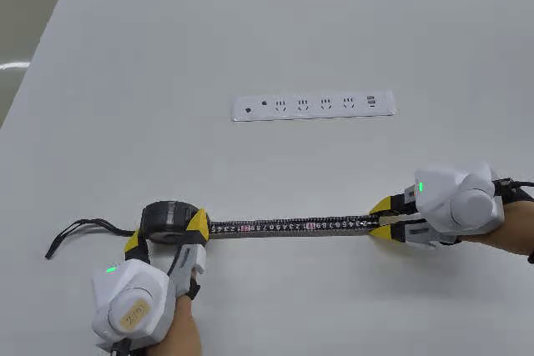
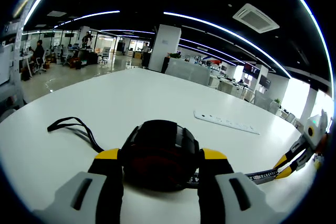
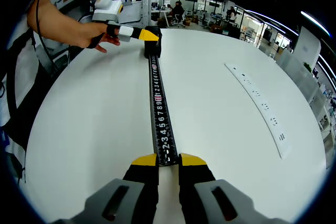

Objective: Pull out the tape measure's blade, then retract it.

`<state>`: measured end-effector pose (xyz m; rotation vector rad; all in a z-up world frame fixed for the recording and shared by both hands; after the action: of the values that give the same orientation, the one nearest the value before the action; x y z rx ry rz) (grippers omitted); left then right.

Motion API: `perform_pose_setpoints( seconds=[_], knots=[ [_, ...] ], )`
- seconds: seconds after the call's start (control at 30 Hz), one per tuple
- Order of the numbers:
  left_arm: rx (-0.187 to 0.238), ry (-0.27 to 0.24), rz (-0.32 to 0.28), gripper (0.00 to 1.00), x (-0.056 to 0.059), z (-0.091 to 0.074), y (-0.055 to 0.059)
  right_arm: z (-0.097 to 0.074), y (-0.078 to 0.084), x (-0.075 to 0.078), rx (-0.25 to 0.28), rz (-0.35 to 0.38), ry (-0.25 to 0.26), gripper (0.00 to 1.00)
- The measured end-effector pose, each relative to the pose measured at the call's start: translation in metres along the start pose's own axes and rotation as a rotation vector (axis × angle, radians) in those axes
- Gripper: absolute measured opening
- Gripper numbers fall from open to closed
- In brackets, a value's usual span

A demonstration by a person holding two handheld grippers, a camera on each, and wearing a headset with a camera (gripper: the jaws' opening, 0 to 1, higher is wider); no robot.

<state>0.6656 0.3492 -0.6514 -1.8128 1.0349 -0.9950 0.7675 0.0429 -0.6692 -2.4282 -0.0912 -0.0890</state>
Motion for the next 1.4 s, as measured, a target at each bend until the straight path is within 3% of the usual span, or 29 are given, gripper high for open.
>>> perform_pose_setpoints(
  seconds=[0.87,1.4],
  knots=[
    [-0.001,0.0,-0.012,0.53,0.0,-0.001,0.0,0.021,-0.032,-0.003,0.035,-0.038,-0.019,0.11],
    [-0.003,-0.004,-0.017,0.54,0.0,-0.001,-0.001,0.044,-0.054,-0.007,0.057,-0.058,-0.035,0.11]
  ],
)
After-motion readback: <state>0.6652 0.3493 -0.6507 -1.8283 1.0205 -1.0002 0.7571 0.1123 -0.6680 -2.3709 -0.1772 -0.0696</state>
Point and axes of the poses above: the centre of the closed fingertips' face, and the gripper's own axes: z roughly forward along the fingers, x roughly to its right, y roughly out of its underside, the point moved 5 cm from there along -z, roughly backward along the fingers, and after that the axes turned 2 degrees about y, right-handed, at the moved point
